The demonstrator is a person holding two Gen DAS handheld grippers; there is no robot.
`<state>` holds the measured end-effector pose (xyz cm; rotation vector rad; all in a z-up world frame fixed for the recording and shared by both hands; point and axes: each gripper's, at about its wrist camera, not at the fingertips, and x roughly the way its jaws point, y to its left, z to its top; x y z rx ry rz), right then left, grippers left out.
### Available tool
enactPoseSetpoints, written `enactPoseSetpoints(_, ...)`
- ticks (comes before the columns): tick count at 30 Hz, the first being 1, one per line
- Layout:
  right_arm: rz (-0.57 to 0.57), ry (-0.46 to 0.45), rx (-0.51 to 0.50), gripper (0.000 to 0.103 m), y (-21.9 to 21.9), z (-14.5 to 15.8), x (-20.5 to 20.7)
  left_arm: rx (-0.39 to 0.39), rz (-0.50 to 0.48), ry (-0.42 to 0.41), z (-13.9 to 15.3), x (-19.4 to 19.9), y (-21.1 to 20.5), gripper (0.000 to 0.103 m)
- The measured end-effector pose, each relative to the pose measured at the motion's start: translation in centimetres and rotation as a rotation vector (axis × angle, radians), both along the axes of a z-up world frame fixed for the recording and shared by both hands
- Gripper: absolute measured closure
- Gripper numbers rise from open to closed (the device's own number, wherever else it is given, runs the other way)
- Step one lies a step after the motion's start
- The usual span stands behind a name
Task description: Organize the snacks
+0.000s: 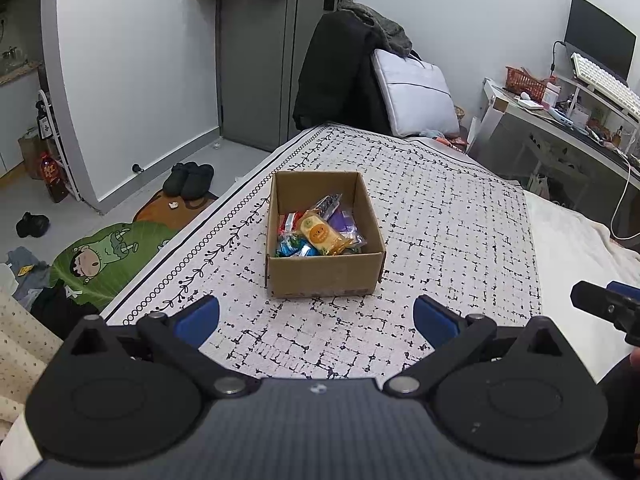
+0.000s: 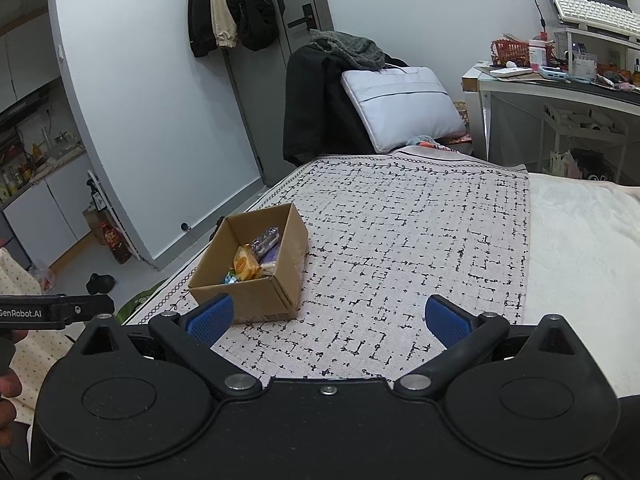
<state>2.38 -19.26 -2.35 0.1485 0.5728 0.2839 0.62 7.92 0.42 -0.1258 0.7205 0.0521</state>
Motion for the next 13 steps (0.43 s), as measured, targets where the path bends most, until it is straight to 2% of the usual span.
enactPoseSetpoints(13, 0.008, -0.002, -0.008, 0.0, 0.07, -0.05, -0.21, -0.027, -0.02, 0.0, -0.35, -0.03, -0.17, 0.0)
